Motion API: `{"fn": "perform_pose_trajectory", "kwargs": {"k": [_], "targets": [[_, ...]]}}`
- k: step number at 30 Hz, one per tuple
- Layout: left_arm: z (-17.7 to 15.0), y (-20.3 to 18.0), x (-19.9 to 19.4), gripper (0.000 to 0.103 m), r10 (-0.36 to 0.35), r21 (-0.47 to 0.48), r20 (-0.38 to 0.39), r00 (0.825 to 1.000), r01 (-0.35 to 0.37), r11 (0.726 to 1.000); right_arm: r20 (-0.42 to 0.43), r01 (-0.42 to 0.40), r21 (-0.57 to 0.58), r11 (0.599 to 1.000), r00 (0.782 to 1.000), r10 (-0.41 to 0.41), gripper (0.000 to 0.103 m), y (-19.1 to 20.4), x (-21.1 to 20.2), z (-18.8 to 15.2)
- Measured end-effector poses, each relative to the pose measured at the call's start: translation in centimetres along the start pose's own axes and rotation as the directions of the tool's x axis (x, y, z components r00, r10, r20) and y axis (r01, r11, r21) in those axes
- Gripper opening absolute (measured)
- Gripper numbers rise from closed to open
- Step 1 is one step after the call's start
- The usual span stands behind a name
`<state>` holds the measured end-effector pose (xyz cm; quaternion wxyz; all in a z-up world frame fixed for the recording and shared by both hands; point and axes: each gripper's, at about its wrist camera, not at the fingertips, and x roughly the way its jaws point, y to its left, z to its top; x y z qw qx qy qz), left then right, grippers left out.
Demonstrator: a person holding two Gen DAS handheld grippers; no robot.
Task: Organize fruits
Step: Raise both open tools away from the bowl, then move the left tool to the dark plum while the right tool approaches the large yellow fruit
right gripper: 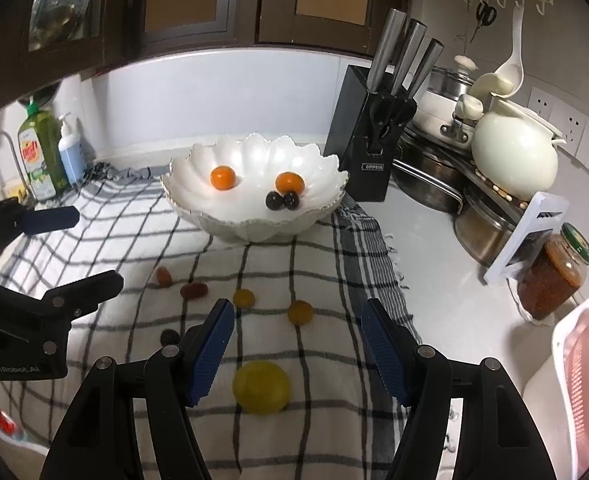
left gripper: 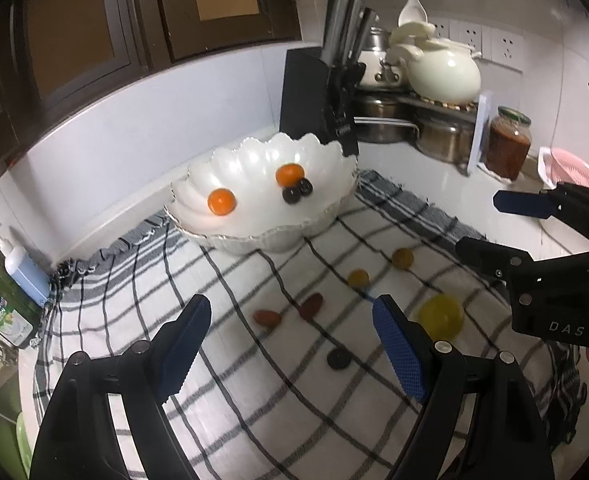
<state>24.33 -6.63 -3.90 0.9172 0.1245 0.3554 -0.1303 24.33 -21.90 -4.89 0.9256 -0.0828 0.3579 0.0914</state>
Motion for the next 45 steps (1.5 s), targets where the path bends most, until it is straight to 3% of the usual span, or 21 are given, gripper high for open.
{"fn": "perform_pose_trajectory", "kwargs": {"k": [10,15,30,40,45], "targets": [[-2.1,-0.4,1.2,0.083,-0.022,-0.023,-0.038,0.999,0.021,0.999,-0.047,-0.062,0.033,0.998,0.997,0.064,0.067,0.8,0.8,-2.5],[-3.2,-0.7,2.1,0.081,-0.023,-0.025,-0.052,0.998,0.022,0.999,-0.066,-0.037,0.026,0.999,0.997,0.039,0.067,1.0,1.7,-3.7],[-5.0,-1.9,5.3,0.056,-0.082,-0.036,-0.107,0.991,0.078,0.996,-0.111,-0.06,0.05,0.997,0.992,0.065,0.067,1.2,3.9,-5.8],[-5.3,-2.0,7.3,0.031,-0.105,-0.05,-0.143,0.984,0.099,0.994,-0.139,-0.083,0.063,0.995,0.986,0.091,0.066,1.5,5.2,-6.3],[-5.3,-2.1,7.9,0.027,-0.106,-0.041,-0.154,0.982,0.101,0.994,-0.142,-0.091,0.059,0.994,0.985,0.098,0.06,1.7,5.7,-6.3]]}}
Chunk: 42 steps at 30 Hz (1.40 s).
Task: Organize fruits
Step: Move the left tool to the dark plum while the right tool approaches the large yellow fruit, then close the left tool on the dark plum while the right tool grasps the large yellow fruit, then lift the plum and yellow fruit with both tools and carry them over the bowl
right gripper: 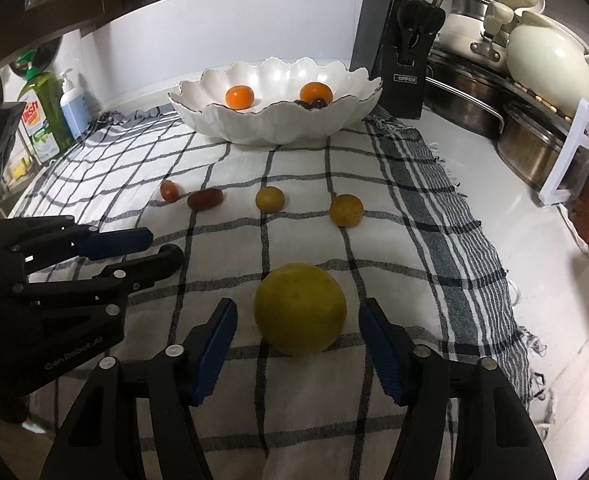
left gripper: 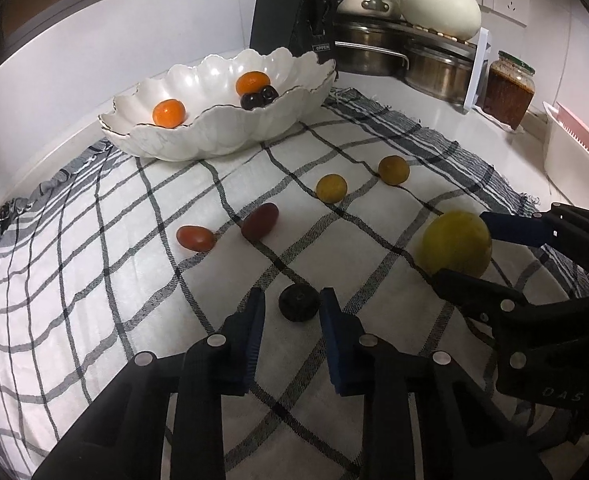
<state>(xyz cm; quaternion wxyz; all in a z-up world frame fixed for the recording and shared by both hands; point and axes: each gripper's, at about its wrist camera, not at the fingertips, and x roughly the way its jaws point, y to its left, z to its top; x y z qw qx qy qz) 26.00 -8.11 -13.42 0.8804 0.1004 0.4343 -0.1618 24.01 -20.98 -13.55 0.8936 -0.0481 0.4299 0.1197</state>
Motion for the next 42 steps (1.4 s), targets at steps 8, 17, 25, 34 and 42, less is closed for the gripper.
{"fn": "perform_pose_trajectory", "kwargs": {"k": [8,17,25,34,42], "targets": [[0.0,-0.2,0.6,0.027,-0.02,-0.001,-0.014,1.0,0.02,1.0,-0.015,-0.008,0.01,1.0,1.0,0.008,0.051,-0.1,0.5,-0.1],[0.1,-0.4,0.6,0.02,-0.022,0.004,-0.007,1.0,0.022,1.0,-0.019,-0.012,0.023,1.0,1.0,0.013,0.05,-0.2,0.6,-0.1],[0.5,0.0,-0.7,0.019,-0.015,-0.013,0.032,0.999,0.015,1.0,0.004,-0.018,0.038,0.999,1.0,0.018,0.05,-0.4,-0.1,0.1],[1.4,0.7,-2.8,0.019,-0.004,-0.047,0.094,0.996,0.009,0.999,0.069,-0.031,0.043,0.999,0.997,0.028,0.05,-0.2,-1.8,1.3],[2.5,1.6,-4.6,0.019,0.016,-0.074,0.149,0.989,-0.005,0.997,0.148,-0.036,0.043,0.998,0.989,0.029,0.05,-0.2,-3.1,3.2]]}}
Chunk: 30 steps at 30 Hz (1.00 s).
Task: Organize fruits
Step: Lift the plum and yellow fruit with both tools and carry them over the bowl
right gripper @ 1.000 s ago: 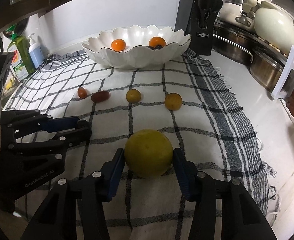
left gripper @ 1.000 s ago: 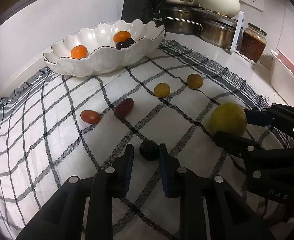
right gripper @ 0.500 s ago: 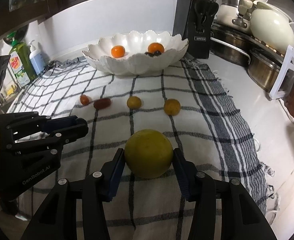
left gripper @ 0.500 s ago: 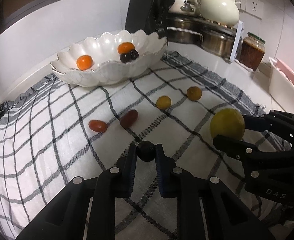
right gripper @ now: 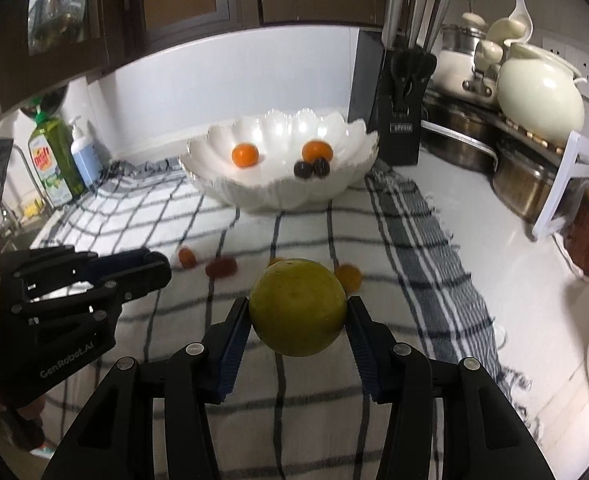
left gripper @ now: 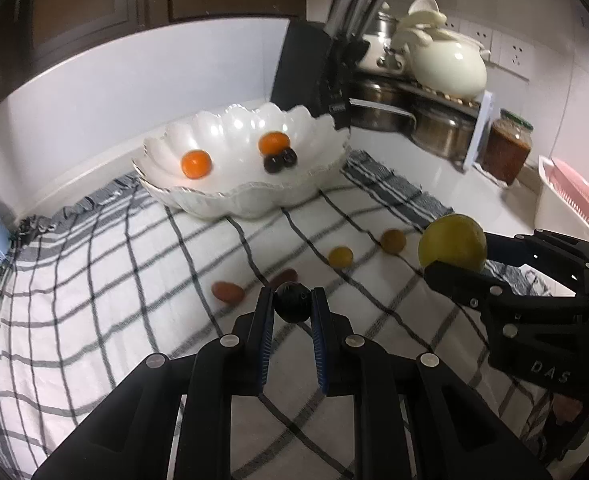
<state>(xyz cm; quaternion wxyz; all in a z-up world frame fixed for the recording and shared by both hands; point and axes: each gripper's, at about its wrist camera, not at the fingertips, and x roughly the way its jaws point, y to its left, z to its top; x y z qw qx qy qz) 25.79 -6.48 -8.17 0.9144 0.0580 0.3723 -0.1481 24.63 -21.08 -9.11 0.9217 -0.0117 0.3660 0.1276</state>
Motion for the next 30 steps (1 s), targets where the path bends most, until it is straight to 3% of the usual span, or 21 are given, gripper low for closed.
{"fn": "perform_pose_trajectory", "kwargs": {"k": [13,30], "targets": [[3.1,2.0,-2.3,0.019,0.063,-0.01,0.119,0.991,-0.063,0.998,0.144,0.022,-0.062,0.998,0.989,-0.013,0.05,0.8,-1.2,4.5],[8.1,5.8,-1.4,0.019,0.132,-0.037,0.192,0.973,-0.127,0.991,0.172,-0.024,-0.077,0.997,0.984,0.037,0.05,1.8,2.2,10.3]]}}
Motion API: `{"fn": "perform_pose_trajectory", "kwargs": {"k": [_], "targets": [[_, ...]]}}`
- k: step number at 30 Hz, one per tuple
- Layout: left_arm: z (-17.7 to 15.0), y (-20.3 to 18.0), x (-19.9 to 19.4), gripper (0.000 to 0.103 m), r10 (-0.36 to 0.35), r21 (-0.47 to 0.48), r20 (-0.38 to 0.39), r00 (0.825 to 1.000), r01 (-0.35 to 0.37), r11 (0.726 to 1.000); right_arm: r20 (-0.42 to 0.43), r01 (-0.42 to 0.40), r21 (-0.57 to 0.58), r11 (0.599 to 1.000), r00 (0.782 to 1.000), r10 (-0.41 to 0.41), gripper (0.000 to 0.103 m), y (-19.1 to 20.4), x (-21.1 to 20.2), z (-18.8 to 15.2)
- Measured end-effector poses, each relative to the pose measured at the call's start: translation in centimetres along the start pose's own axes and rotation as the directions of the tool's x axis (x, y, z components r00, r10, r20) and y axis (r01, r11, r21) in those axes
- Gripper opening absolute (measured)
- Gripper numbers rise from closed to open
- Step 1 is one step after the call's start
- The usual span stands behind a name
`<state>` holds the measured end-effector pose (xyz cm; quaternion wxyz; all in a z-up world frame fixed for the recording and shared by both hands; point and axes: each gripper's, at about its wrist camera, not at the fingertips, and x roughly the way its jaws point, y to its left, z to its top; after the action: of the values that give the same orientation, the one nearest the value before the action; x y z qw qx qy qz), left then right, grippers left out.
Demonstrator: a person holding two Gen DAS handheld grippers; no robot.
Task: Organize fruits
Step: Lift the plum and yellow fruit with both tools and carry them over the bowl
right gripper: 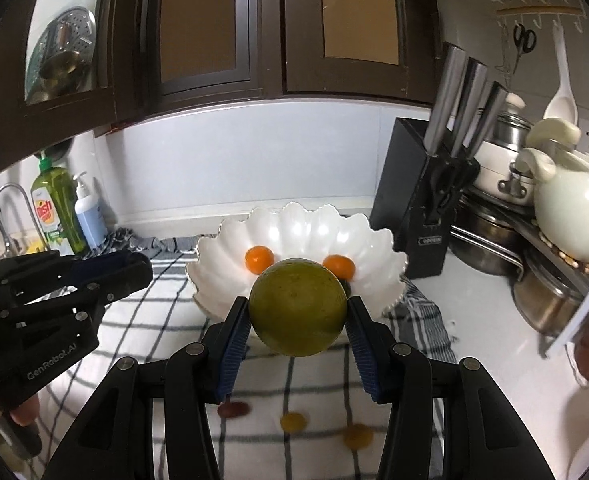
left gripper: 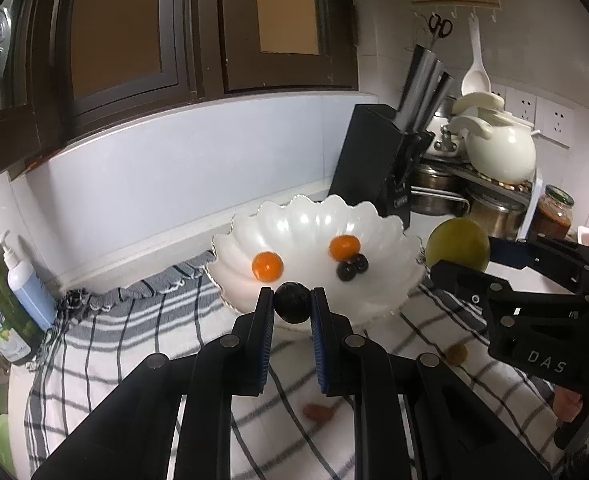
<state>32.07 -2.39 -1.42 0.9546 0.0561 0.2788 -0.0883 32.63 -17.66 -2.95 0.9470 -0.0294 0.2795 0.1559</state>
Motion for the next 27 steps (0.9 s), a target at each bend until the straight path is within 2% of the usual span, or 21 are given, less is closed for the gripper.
{"fn": "perform_pose_trajectory", "kwargs": {"k": [7,17,23,27], "targets": [[1.5,1.2,2.5,0.019,0.016,-0.013,-0.006,1.0,-0.016,1.0,-0.025,-0.013,0.02,1.0,1.0,0.014,0.05,-0.4,3.0,1.8],[2.6,2.7,7.8,0.019,0.054,0.0,-0.062,0.997,-0.054,0.999,-0.121,-0.015,0.025,1.0,0.993,0.018,0.05,-0.9,8.2,3.0],[2.6,3.1,11.4,0.019,0.031,-0.004,-0.141,0.99,-0.032,0.999,-0.192,-0.023,0.033,0.999,0.981,0.029,0.05,-1.5,11.2,3.1],[2.4,3.2,13.6,0.019,-0.005,-0.034,-0.212,0.977,-0.003,0.999,-0.237,-0.016,0.039,0.999,0.971,0.025,0.05,-1.9,13.0,2.7]]}}
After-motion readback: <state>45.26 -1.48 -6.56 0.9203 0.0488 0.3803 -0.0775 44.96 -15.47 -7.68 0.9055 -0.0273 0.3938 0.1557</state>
